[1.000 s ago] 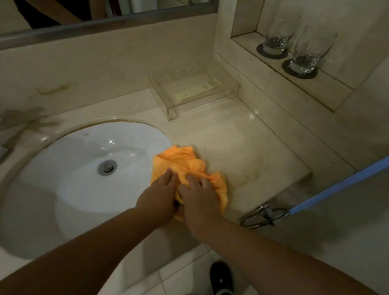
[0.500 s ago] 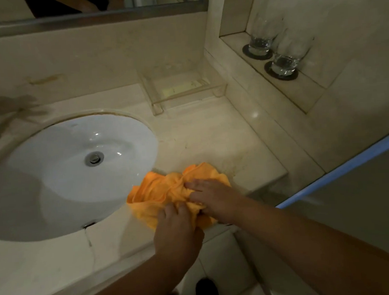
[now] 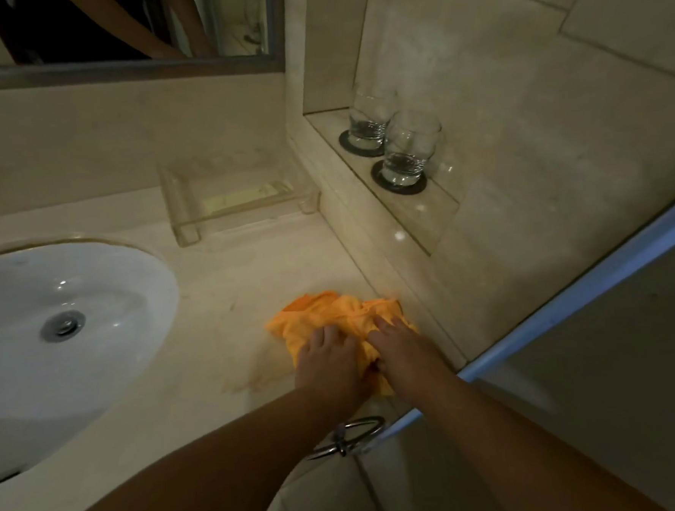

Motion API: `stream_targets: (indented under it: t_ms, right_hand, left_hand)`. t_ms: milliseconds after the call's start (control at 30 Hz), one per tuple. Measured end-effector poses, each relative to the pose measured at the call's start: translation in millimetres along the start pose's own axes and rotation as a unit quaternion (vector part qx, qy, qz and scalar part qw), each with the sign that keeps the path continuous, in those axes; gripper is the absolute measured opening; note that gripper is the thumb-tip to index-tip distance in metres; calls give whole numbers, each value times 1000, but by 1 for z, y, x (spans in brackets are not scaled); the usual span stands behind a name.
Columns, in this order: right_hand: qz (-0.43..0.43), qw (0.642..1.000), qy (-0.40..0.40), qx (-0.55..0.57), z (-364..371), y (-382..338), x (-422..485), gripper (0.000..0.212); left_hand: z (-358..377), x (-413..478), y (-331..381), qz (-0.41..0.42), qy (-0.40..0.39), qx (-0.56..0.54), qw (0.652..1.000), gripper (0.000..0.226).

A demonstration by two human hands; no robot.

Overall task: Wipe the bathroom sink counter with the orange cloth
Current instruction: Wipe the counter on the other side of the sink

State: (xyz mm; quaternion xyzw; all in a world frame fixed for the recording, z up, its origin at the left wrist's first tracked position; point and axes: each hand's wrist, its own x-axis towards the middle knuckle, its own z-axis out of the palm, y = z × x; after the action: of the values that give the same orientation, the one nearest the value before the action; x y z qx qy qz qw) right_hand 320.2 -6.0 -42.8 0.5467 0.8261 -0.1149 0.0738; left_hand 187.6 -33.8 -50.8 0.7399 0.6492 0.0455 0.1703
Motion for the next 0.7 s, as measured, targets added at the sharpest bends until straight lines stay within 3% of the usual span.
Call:
stream_targets:
  t_ms: [233,400,467,600,700]
  right_hand:
    - [0,995,16,94,11,-4,-2,41]
    - [-12,999,3,36,24,-37,-11,41]
    - [-35,999,2,15,30,-66,-17,47]
    - [-84,995,43,12,35,-139,-27,37]
    - [-143,988,47,33,43,-200,-23,37]
  left_hand:
    - [-1,5,-2,23,-3,23,999,50]
    - [-18,-28,-29,9,-34,-5,999,47]
    - [-16,-54,-51,-4,5,-24,1000,43]
    - [-10,-116,-109,-65,114,-27,991,42]
    - [-13,-161,-157,-114,142,-30,983,40]
